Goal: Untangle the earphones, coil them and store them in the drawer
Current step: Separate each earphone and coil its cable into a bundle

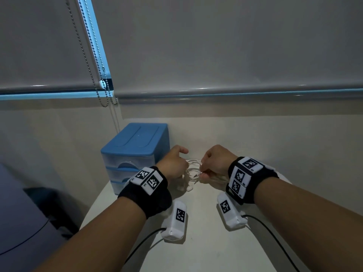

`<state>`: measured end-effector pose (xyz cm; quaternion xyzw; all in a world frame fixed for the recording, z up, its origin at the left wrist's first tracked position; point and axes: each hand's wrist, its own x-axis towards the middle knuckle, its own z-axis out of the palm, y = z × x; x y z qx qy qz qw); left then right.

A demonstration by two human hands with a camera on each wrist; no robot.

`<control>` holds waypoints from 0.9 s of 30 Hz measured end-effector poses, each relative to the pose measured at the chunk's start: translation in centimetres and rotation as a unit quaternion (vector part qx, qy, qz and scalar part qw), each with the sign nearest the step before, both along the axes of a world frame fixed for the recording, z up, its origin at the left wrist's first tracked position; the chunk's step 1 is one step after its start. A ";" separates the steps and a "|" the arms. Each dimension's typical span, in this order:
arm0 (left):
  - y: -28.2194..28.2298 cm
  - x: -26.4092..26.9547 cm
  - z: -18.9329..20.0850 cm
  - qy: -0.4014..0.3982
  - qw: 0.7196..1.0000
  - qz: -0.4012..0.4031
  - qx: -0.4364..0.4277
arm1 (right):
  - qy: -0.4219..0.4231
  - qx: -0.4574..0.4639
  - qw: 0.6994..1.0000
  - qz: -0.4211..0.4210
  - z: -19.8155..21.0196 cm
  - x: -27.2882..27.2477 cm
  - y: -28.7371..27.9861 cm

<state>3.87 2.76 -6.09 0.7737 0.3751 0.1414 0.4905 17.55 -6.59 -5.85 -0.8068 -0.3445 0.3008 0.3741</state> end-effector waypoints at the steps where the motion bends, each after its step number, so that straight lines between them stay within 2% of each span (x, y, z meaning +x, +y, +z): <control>1: 0.1 0.1 -0.1 0.017 1.000 -0.003 0.008 | -0.021 -0.011 1.000 -0.007 -0.1 0.0 0.3; 6: 0.3 0.7 -0.7 0.094 0.994 -0.038 0.037 | -0.108 -0.054 0.993 -0.002 -0.6 -0.1 1.7; 11: 0.2 1.2 -1.1 0.111 0.990 -0.073 0.036 | -0.095 -0.051 0.994 0.011 -1.1 -0.2 2.1; 14: 0.1 1.1 -1.2 0.126 0.988 -0.085 0.033 | -0.156 -0.073 0.985 0.019 -0.4 -0.6 1.5; 16: -0.1 1.0 -0.9 0.126 0.988 -0.088 0.030 | -0.159 -0.049 0.986 0.025 0.5 -0.5 0.8; 19: -0.9 0.9 -0.2 0.113 0.989 -0.084 0.043 | -0.116 0.020 0.993 0.015 2.0 0.7 -1.2; 21: -1.8 0.9 0.4 0.099 0.989 -0.093 0.063 | -0.144 0.033 0.988 0.036 2.6 1.7 -2.8; 24: -3.5 1.2 1.3 0.109 0.973 -0.149 0.138 | -0.245 -0.053 0.961 0.120 2.6 2.4 -4.9; 27: -5.2 1.7 1.9 0.147 0.927 -0.225 0.261 | -0.337 -0.176 0.904 0.194 1.2 2.0 -6.4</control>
